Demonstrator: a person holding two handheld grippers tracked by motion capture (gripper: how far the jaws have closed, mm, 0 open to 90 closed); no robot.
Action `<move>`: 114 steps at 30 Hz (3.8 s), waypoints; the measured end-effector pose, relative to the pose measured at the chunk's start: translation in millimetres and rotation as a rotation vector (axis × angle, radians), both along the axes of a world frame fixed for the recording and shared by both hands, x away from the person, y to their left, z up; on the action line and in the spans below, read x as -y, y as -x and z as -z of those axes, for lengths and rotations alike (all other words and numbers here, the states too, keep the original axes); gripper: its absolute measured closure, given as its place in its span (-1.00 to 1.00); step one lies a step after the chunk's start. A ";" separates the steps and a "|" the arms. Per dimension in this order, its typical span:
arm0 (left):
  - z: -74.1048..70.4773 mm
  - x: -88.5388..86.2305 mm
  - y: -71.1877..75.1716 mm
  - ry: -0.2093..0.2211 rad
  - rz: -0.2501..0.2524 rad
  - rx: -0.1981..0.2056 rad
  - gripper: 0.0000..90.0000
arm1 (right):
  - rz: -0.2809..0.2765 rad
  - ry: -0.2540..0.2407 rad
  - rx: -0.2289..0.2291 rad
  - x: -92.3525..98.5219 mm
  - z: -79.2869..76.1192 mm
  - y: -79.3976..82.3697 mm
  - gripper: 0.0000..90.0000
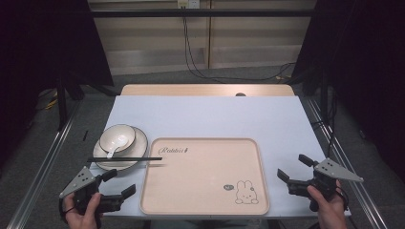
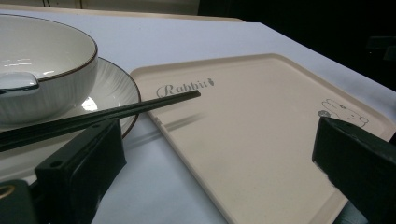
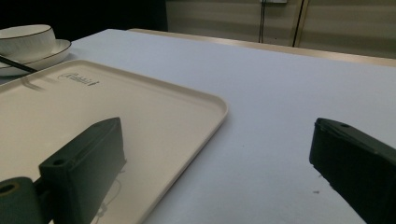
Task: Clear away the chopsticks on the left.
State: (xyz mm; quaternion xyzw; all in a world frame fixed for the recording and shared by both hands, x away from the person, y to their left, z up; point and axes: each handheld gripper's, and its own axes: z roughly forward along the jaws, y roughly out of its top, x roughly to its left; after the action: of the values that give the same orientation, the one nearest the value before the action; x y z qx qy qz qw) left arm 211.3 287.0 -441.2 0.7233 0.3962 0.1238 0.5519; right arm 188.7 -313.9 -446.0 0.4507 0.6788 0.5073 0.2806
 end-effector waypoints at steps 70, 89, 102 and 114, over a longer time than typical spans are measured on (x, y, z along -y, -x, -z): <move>2.9 -80.6 -101.7 -0.407 0.234 -0.001 0.13 | -0.025 -0.009 -0.023 -0.9 1.6 0.4 -0.93; 7.9 -62.5 -108.5 -0.515 0.320 -0.019 0.50 | -0.026 -0.013 -0.034 -1.2 2.1 0.4 -0.93; 6.0 -53.0 -110.3 -0.503 0.358 -0.102 0.89 | -0.025 -0.016 -0.040 -1.2 2.8 -0.1 -0.93; 0.5 -52.3 -105.6 -0.469 0.347 -0.115 0.91 | -0.021 -0.023 -0.041 -0.1 2.6 0.6 -0.93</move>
State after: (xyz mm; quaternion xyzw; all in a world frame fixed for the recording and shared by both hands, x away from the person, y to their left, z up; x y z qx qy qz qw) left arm 316.8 339.3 -441.7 0.8937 0.2579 0.0745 0.3594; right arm 188.1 -313.8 -448.6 0.4572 0.6831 0.5088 0.2560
